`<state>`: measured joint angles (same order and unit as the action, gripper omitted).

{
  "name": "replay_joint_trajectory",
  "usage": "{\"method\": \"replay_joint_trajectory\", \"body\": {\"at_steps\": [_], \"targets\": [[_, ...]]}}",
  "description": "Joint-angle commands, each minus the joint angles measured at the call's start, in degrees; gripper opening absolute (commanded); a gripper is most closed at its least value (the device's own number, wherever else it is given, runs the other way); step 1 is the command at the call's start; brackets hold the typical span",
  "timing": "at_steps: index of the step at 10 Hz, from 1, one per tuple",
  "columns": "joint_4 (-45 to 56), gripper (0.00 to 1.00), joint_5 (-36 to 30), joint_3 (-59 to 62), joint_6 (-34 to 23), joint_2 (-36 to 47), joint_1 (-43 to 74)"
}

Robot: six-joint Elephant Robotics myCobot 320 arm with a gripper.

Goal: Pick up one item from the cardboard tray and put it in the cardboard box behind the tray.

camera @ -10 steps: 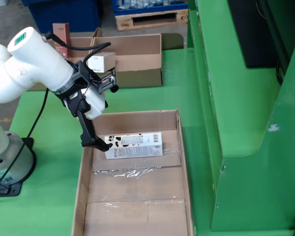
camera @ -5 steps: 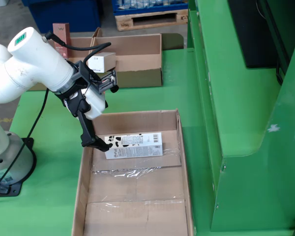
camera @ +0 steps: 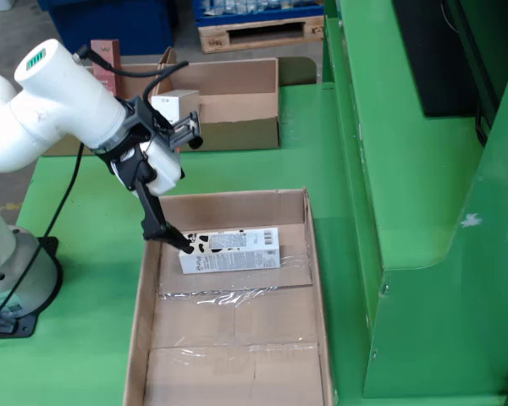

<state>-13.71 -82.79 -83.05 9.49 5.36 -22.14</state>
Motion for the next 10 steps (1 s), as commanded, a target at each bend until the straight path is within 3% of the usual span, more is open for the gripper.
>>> {"method": "replay_joint_trajectory", "body": {"at_steps": [1,10], "targets": [[1.4,1.0,2.2,2.5,2.4,1.3,-6.0],[2.0,1.0,2.7,2.7,3.0,1.6,-7.5]]}}
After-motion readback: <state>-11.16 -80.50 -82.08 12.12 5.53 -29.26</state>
